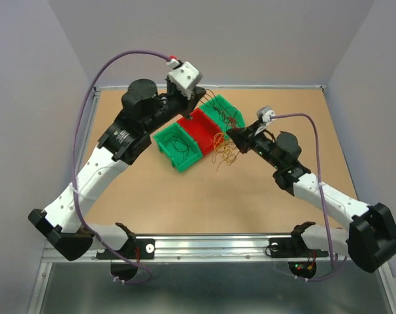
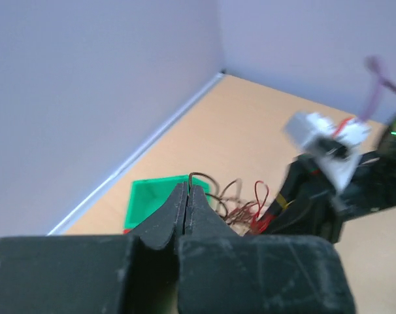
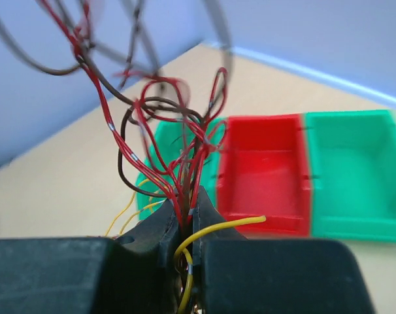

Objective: Untangle the cables

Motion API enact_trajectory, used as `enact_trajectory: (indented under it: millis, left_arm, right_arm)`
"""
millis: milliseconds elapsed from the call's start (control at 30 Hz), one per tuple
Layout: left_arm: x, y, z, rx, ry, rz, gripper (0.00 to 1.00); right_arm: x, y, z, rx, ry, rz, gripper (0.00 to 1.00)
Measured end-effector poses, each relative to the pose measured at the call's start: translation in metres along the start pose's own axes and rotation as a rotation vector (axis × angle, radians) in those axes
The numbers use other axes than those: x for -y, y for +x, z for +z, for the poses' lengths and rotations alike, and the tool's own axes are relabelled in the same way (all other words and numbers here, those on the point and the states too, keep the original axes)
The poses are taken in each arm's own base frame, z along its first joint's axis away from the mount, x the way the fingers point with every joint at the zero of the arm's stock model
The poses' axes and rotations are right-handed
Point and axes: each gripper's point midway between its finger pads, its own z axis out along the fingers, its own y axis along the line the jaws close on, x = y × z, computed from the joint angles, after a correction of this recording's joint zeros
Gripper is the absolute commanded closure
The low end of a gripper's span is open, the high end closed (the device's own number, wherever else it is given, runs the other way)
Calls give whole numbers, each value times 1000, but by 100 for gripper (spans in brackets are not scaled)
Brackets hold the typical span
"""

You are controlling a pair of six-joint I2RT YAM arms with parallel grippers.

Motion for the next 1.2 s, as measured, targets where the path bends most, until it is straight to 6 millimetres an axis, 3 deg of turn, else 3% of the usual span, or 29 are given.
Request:
enact_trajectory:
  millis: [133, 200, 300, 500, 700, 833, 900, 933, 967, 1000, 1133, 1200]
  left_arm:
    - [-43, -3, -37, 36, -186, -55, 100]
    - [-50, -4, -53, 54, -231, -86, 100]
    - [-50, 4, -59, 72, -241, -116, 100]
    - [-52, 51, -52, 5, -273, -161, 100]
    - [-61, 58, -51, 25, -288, -209, 100]
    - [-50, 59, -54, 52, -217, -211, 100]
    - [-38, 57, -58, 67, -143, -203, 100]
    - [-33, 56, -59, 75, -109, -198, 100]
    - [-29, 55, -59, 80, -81, -193, 100]
    - [-28, 54, -59, 85, -64, -181, 100]
    - [-40, 41, -59, 146, -88, -104, 100]
    - [-37, 38, -57, 157, -77, -85, 100]
  right_arm:
    - [31, -48, -21, 150, 244, 47, 99]
    - [34, -72, -33, 226, 298, 61, 99]
    - [35, -91, -45, 291, 352, 82, 100]
    - [56, -76, -55, 263, 498, 143, 99]
    - [51, -81, -64, 291, 515, 183, 97]
    - [53, -78, -68, 276, 534, 179, 99]
    - [56, -69, -70, 239, 553, 176, 91]
    - [57, -66, -72, 226, 561, 174, 79]
    - [57, -63, -74, 207, 567, 170, 43]
    - [59, -60, -78, 191, 582, 159, 38]
    - [82, -44, -104, 109, 698, 125, 39]
    - [84, -36, -107, 69, 705, 119, 36]
